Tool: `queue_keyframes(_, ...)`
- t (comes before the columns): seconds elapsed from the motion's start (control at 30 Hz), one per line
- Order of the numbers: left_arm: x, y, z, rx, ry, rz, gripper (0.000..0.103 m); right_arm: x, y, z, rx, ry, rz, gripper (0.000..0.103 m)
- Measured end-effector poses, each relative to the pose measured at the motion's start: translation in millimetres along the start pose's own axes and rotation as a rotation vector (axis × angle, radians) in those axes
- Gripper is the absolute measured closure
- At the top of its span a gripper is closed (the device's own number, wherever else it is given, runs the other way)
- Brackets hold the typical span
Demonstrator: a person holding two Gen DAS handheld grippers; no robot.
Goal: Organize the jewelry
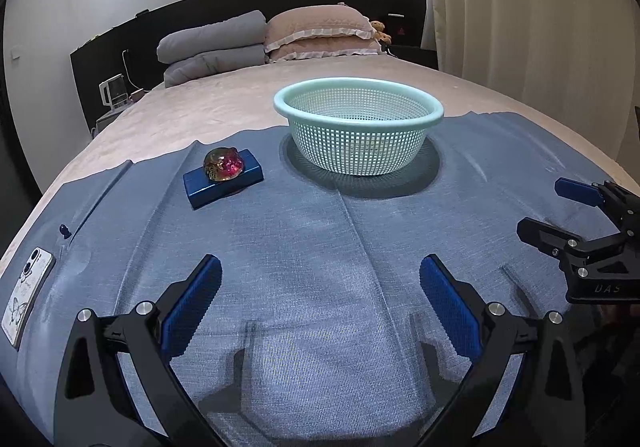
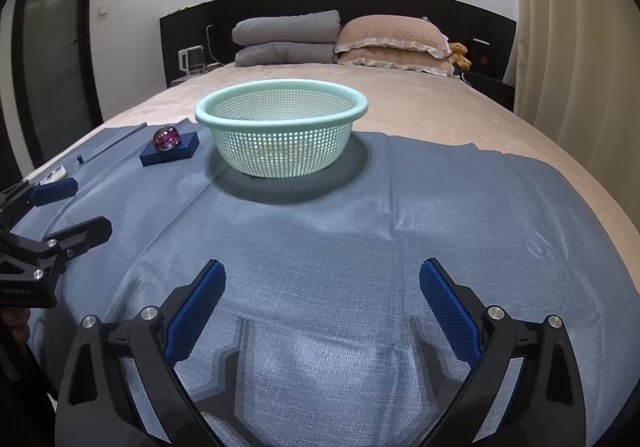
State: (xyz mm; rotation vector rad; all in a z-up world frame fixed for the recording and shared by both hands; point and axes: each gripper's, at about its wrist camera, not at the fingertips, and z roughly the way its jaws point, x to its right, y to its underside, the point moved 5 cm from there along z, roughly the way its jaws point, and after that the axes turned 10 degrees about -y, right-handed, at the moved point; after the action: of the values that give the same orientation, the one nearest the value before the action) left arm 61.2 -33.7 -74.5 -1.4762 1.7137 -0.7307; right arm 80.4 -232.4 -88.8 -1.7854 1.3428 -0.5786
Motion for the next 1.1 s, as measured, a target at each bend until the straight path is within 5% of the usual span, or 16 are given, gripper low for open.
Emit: queue_keyframes(1.1,-2,5,10,-0.062,-0.008,0.014,0.006,3,3,2,-0.021,-0.036,0.015,0.009)
